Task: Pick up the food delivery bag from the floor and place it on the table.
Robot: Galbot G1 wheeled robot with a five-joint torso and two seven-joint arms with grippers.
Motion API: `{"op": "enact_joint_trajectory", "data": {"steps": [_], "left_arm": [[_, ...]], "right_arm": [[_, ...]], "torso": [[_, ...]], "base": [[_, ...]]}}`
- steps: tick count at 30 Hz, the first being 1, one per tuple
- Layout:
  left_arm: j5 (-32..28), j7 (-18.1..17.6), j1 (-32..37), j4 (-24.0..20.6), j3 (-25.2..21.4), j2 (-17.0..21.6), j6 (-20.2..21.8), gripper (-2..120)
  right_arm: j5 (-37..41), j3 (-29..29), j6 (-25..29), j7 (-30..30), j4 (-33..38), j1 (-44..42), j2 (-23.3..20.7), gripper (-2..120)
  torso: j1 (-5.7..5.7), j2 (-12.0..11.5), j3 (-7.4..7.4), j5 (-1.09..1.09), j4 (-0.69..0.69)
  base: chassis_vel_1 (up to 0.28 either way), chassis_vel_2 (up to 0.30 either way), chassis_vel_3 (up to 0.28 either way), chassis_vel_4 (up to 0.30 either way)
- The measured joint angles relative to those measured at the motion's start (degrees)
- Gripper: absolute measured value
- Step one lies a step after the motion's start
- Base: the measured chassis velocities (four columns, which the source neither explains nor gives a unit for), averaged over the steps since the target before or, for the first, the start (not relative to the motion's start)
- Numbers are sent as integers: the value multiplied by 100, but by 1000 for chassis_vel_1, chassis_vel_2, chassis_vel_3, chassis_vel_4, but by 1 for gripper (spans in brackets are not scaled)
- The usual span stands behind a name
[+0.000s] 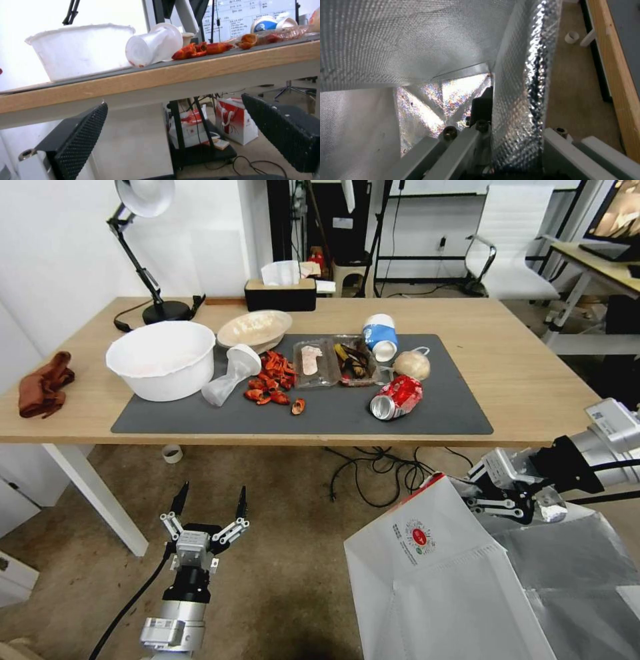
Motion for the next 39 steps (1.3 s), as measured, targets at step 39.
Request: {"op": "enact_joint_trajectory", "data": {"steps": [39], "left_arm": [[140,-3,118,-120,27,-55,-1,100]], "right_arm": [[0,21,17,-9,94,10,34,0]], "torso": [[432,1018,585,0,0]], "base": [[0,0,0,0]]}}
